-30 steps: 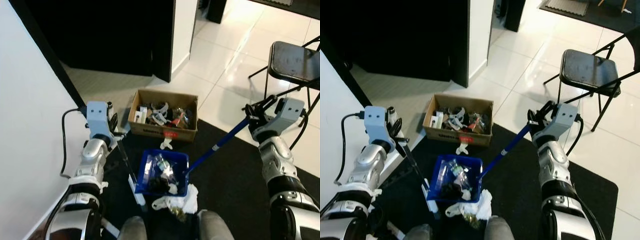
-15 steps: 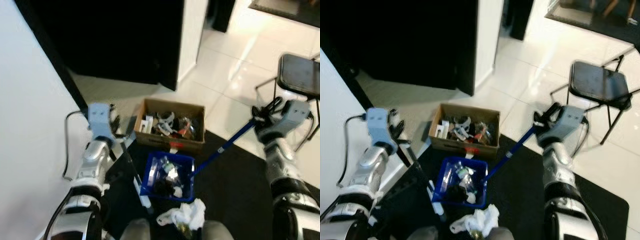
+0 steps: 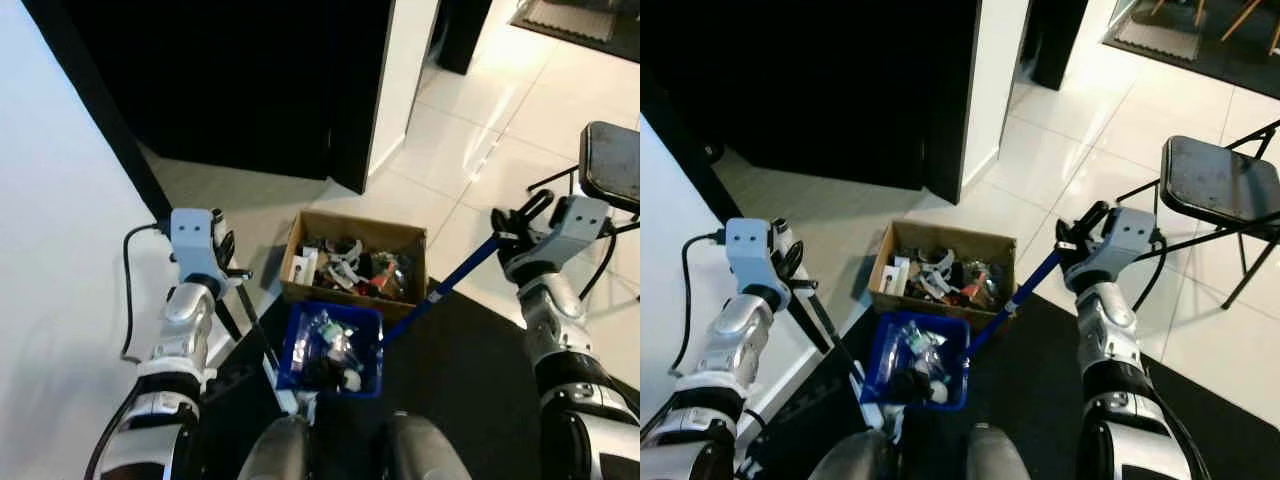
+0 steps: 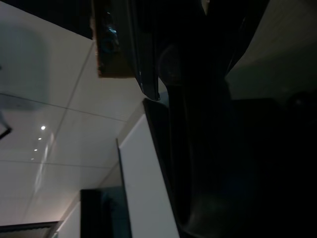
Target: Sweep floor
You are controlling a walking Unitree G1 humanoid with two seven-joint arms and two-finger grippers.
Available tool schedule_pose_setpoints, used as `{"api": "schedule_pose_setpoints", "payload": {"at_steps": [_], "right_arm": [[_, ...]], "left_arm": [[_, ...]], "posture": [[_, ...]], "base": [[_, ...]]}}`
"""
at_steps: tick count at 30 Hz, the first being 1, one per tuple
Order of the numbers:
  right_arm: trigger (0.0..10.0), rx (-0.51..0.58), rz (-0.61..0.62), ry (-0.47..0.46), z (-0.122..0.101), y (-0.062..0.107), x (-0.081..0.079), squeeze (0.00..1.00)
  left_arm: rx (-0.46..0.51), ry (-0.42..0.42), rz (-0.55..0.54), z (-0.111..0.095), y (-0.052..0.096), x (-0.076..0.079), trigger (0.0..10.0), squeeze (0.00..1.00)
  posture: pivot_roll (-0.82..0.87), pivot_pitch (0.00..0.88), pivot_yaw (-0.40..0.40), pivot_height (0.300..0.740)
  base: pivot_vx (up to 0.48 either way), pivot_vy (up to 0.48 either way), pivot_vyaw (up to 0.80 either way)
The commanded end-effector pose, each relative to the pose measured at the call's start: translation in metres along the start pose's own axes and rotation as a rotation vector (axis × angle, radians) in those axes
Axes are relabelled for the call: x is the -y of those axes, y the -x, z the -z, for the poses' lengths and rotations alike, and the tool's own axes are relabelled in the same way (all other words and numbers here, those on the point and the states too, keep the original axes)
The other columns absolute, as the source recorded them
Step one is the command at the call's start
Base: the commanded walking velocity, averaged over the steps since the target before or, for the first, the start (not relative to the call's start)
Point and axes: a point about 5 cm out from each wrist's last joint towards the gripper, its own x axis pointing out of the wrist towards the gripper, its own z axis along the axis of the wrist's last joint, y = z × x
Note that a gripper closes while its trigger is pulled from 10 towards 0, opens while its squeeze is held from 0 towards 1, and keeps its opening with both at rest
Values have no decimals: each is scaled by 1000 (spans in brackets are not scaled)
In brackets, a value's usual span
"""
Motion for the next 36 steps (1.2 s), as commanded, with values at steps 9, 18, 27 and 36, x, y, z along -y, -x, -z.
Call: {"api": "schedule_pose_setpoints", "payload": {"at_steps": [9, 18, 27, 36], "right_arm": [[10000, -2, 12, -1, 0, 3, 4, 0], [10000, 10, 5, 4, -4, 2, 4, 0], [10000, 29, -24, -1, -10, 0, -4, 0], [10000, 68, -52, 1, -30, -3, -10, 0]], "left_arm": [[54, 9, 25, -12, -4, 5, 10000, 0], [60, -2, 40, -9, -2, 7, 10000, 0], [64, -33, 65, -9, 0, 9, 10000, 0], [58, -61, 93, -7, 1, 13, 10000, 0]], "posture": [[3, 0, -1, 740], [1, 0, -6, 740], [-1, 2, -7, 740], [-14, 9, -3, 740]], "base": [[362, 0, 0], [111, 0, 0], [0, 0, 0], [0, -213, 0]]}}
